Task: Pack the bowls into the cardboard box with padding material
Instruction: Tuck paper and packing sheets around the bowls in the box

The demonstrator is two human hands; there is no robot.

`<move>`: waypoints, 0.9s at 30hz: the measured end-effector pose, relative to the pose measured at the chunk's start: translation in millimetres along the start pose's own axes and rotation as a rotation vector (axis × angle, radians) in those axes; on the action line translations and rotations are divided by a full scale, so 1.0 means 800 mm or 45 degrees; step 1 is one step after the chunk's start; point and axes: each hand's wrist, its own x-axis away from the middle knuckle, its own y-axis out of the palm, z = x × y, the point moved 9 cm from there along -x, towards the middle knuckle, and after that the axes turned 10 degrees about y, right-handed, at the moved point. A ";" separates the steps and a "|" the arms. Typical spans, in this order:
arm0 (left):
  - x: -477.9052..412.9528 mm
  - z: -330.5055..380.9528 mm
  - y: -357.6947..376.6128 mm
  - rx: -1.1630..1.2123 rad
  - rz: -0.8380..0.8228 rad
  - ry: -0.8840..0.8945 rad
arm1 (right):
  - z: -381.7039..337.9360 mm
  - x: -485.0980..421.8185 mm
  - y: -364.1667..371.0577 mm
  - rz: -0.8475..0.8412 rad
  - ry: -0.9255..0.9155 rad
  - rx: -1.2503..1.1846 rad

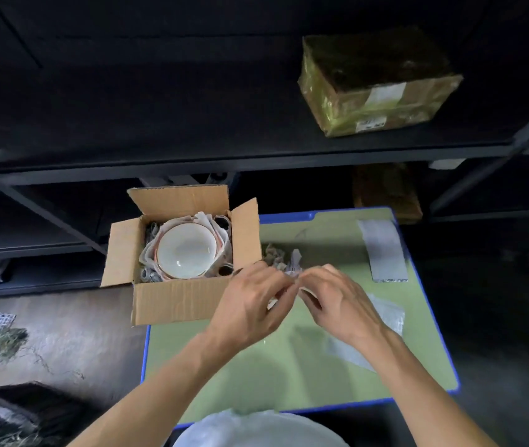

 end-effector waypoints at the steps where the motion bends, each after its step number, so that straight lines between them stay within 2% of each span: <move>1: -0.006 0.011 0.015 0.018 -0.032 0.041 | 0.017 0.004 0.000 -0.013 0.028 0.003; 6: -0.030 0.018 0.102 0.002 -0.273 0.009 | 0.106 0.021 -0.001 -0.139 0.252 0.082; 12: -0.049 -0.017 0.202 -0.079 -0.703 -0.113 | 0.217 0.033 0.001 -0.225 0.586 0.067; 15: -0.064 -0.022 0.236 -0.131 -0.853 -0.130 | 0.262 0.035 0.002 -0.239 0.711 0.066; 22: -0.068 -0.025 0.294 -0.155 -1.058 -0.202 | 0.354 0.033 0.028 -0.269 1.095 -0.088; 27: -0.049 -0.032 0.304 -0.140 -1.090 -0.279 | 0.375 0.009 0.034 -0.140 1.261 -0.081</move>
